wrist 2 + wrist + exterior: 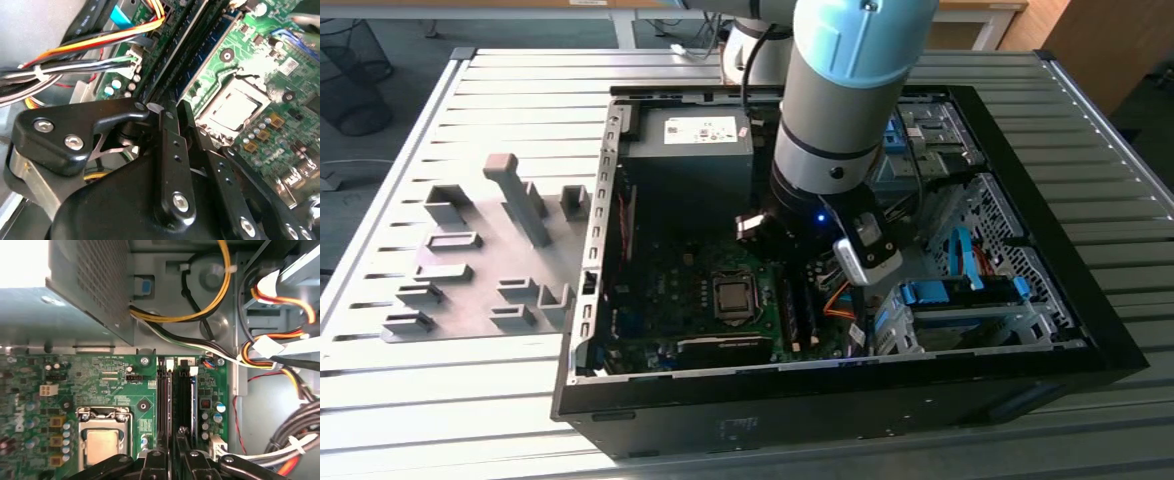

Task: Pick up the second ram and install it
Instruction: 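Insert the second ram into the second slot, then press down the second ram until it locks into place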

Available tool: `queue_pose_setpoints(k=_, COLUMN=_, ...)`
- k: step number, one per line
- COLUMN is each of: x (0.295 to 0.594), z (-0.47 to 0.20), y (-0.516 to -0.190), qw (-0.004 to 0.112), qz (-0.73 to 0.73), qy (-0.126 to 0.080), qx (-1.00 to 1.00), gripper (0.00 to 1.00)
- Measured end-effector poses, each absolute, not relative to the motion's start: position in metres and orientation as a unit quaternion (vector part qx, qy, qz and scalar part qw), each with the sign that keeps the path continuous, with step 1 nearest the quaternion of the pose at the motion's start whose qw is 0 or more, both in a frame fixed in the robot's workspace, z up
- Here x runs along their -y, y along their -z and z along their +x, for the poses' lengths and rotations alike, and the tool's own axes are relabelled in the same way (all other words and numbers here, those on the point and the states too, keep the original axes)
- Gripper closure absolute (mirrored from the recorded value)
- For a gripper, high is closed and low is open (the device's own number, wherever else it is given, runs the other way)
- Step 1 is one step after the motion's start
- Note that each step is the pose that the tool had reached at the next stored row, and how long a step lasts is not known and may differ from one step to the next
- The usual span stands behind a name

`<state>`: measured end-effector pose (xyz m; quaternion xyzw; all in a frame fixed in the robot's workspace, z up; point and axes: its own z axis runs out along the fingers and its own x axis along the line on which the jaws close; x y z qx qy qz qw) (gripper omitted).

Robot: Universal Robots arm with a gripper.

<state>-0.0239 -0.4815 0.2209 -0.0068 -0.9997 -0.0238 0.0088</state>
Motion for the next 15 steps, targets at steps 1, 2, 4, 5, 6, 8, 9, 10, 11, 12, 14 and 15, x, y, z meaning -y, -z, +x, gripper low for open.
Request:
queue_pose_setpoints(k=1, x=0.4815, z=-0.024, y=-0.2254, qw=0.009, qz=-0.007, qy=0.024, qx=1.0, gripper=0.78)
queue_pose_setpoints(k=2, x=0.4814, z=-0.024, y=-0.2298, qw=0.009, qz=-0.007, qy=0.024, qx=1.0, gripper=0.78)
queue_pose_setpoints(k=4, x=0.4815, z=-0.024, y=-0.235, qw=0.009, qz=-0.007, qy=0.024, qx=1.0, gripper=0.78)
queue_pose_setpoints(k=5, x=0.4814, z=-0.024, y=-0.235, qw=0.009, qz=-0.007, qy=0.024, qx=1.0, gripper=0.78)
queue_pose_setpoints(k=6, x=0.4814, z=-0.024, y=-0.235, qw=0.009, qz=-0.007, qy=0.024, qx=1.0, gripper=0.78)
queue_pose_setpoints(k=8, x=0.4814, z=-0.024, y=-0.2351, qw=0.009, qz=-0.007, qy=0.024, qx=1.0, gripper=0.86)
queue_pose_setpoints(k=9, x=0.4815, z=-0.024, y=-0.2352, qw=0.009, qz=-0.007, qy=0.024, qx=1.0, gripper=0.86)
queue_pose_setpoints(k=10, x=0.4815, z=-0.024, y=-0.2352, qw=0.009, qz=-0.007, qy=0.024, qx=1.0, gripper=0.89)
queue_pose_setpoints(k=11, x=0.4814, z=-0.024, y=-0.2352, qw=0.009, qz=-0.007, qy=0.024, qx=1.0, gripper=0.89)
queue_pose_setpoints(k=12, x=0.4815, z=-0.024, y=-0.2351, qw=0.009, qz=-0.007, qy=0.024, qx=1.0, gripper=0.89)
queue_pose_setpoints(k=14, x=0.4814, z=-0.0238, y=-0.2338, qw=0.009, qz=-0.007, qy=0.024, qx=1.0, gripper=0.89)
queue_pose_setpoints(k=15, x=0.4814, z=-0.0238, y=-0.2325, qw=0.009, qz=-0.007, qy=0.024, qx=1.0, gripper=0.89)
